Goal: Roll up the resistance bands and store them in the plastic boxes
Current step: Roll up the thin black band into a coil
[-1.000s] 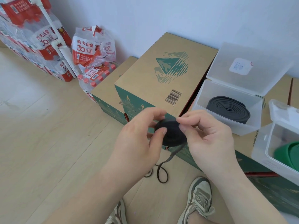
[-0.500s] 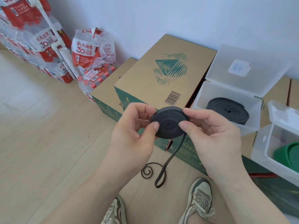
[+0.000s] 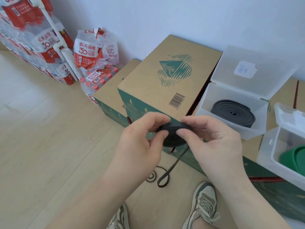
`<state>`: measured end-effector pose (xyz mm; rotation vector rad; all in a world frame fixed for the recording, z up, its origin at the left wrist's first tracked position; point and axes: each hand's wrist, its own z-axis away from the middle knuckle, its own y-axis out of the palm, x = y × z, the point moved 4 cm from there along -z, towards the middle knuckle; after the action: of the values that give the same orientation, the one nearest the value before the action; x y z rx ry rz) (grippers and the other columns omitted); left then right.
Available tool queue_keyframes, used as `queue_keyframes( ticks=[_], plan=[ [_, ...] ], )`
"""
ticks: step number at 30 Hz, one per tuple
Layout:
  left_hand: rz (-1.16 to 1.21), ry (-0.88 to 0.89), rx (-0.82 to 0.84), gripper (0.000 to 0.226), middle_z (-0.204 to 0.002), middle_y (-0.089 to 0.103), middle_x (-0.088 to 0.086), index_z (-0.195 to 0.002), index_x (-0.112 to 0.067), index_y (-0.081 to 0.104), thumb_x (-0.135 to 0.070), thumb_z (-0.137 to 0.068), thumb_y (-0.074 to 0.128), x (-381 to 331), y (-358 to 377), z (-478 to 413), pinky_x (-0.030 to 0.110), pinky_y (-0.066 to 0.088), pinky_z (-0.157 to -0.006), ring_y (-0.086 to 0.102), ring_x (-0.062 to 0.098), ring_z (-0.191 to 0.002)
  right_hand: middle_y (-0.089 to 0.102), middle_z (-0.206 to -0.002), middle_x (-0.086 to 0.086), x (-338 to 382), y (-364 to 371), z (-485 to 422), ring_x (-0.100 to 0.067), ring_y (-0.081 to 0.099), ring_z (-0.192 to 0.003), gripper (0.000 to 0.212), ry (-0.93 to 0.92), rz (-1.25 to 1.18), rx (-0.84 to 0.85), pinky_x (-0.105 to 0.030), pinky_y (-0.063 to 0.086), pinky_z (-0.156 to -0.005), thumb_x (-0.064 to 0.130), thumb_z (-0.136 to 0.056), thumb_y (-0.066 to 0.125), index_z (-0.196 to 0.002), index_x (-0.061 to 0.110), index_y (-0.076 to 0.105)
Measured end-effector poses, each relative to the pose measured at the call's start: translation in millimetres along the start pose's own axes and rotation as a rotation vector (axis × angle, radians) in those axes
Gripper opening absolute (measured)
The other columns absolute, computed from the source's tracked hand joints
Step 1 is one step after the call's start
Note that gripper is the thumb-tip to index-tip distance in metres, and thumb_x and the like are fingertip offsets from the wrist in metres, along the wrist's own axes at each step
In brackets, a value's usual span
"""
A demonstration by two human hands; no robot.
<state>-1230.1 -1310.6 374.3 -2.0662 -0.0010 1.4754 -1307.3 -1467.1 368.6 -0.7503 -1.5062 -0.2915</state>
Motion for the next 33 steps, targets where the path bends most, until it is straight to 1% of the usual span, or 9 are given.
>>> queue_keyframes(
  ticks=[4, 11, 13, 16, 18, 21, 23, 26, 33],
  plan=[
    [0.338, -0.266, -0.068, 0.034, -0.101, 0.075, -0.007, -0.109, -0.028, 0.069, 0.003, -0.096, 0.065, 8.8, -1.7, -3.8, 0.035, 0.065, -0.076, 0.073, 0.018, -0.097, 0.079, -0.091, 0.013, 3.6, -3.1, -2.4, -0.004, 0.074, -0.084, 0.034, 0.047, -0.106, -0.004, -0.015, 0.058, -0.074, -0.003, -0.087, 0.077, -0.098, 0.029, 0.078],
    [0.498, -0.389, 0.032, 0.027, -0.098, 0.08, -0.004, -0.107, -0.019, 0.067, 0.006, -0.1, 0.056, 6.8, 6.0, -1.6, 0.038, 0.064, -0.087, 0.077, 0.014, -0.096, 0.078, -0.092, 0.008, 1.7, -2.4, -1.7, -0.009, 0.072, -0.084, 0.033, 0.034, -0.101, -0.016, -0.016, 0.056, -0.076, -0.004, -0.09, 0.073, -0.095, 0.029, 0.075],
    [0.306, -0.307, 0.022, 0.03, -0.101, 0.077, -0.009, -0.106, -0.026, 0.067, 0.002, -0.097, 0.063, 8.3, 5.5, -0.6, 0.035, 0.063, -0.086, 0.073, 0.008, -0.098, 0.078, -0.093, 0.009, -1.7, -2.2, -1.0, -0.009, 0.072, -0.082, 0.033, 0.027, -0.069, -0.009, -0.015, 0.053, -0.075, -0.004, -0.091, 0.072, -0.094, 0.029, 0.075],
    [-0.029, 0.023, -0.009, 0.034, -0.11, 0.068, -0.013, -0.117, -0.023, 0.067, -0.001, -0.091, 0.071, -2.0, 1.6, -0.2, 0.028, 0.06, -0.086, 0.065, 0.006, -0.106, 0.075, -0.095, 0.008, -2.6, 0.8, 1.2, -0.012, 0.071, -0.086, 0.036, -0.038, 0.05, 0.03, -0.008, 0.048, -0.075, -0.006, -0.09, 0.069, -0.096, 0.029, 0.075],
    [-0.088, 0.172, 0.029, 0.033, -0.113, 0.067, -0.009, -0.119, -0.017, 0.068, -0.001, -0.091, 0.07, -5.6, 3.8, 2.2, 0.031, 0.06, -0.083, 0.064, 0.01, -0.107, 0.074, -0.098, 0.008, -0.7, 2.1, 2.3, -0.014, 0.07, -0.092, 0.037, -0.077, 0.07, 0.055, -0.009, 0.049, -0.079, -0.008, -0.091, 0.066, -0.099, 0.027, 0.076],
    [-0.122, 0.204, 0.05, 0.031, -0.112, 0.069, -0.012, -0.119, -0.02, 0.069, -0.003, -0.093, 0.069, -6.7, 5.1, 3.4, 0.028, 0.059, -0.079, 0.064, 0.005, -0.106, 0.072, -0.099, 0.006, 3.6, 4.3, 3.8, -0.016, 0.069, -0.1, 0.037, -0.151, 0.078, 0.104, -0.017, 0.052, -0.086, -0.012, -0.09, 0.064, -0.099, 0.022, 0.077],
    [-0.104, 0.163, 0.015, 0.028, -0.103, 0.069, -0.018, -0.113, -0.025, 0.07, -0.005, -0.093, 0.069, -6.0, 3.5, 3.4, 0.027, 0.06, -0.075, 0.065, 0.003, -0.1, 0.075, -0.098, 0.007, 3.5, 3.8, 3.7, -0.015, 0.072, -0.098, 0.036, -0.117, 0.058, 0.085, -0.021, 0.056, -0.087, -0.008, -0.089, 0.069, -0.099, 0.025, 0.077],
    [0.113, -0.05, -0.032, 0.029, -0.096, 0.071, -0.014, -0.103, -0.032, 0.067, -0.004, -0.095, 0.068, 2.9, 2.1, 1.0, 0.041, 0.063, -0.075, 0.07, 0.013, -0.094, 0.078, -0.095, 0.012, 1.6, -1.8, 0.8, -0.01, 0.075, -0.091, 0.033, 0.012, -0.058, 0.007, -0.026, 0.06, -0.085, 0.002, -0.086, 0.079, -0.097, 0.033, 0.076],
    [0.478, -0.317, -0.126, 0.024, -0.097, 0.077, 0.004, -0.094, -0.021, 0.06, 0.003, -0.098, 0.062, 8.8, 0.9, -2.9, 0.048, 0.065, -0.078, 0.075, 0.024, -0.095, 0.078, -0.088, 0.011, 2.7, -4.9, -2.0, -0.002, 0.07, -0.076, 0.027, 0.056, -0.12, -0.001, -0.013, 0.056, -0.071, 0.003, -0.087, 0.078, -0.092, 0.029, 0.076]
  ],
)
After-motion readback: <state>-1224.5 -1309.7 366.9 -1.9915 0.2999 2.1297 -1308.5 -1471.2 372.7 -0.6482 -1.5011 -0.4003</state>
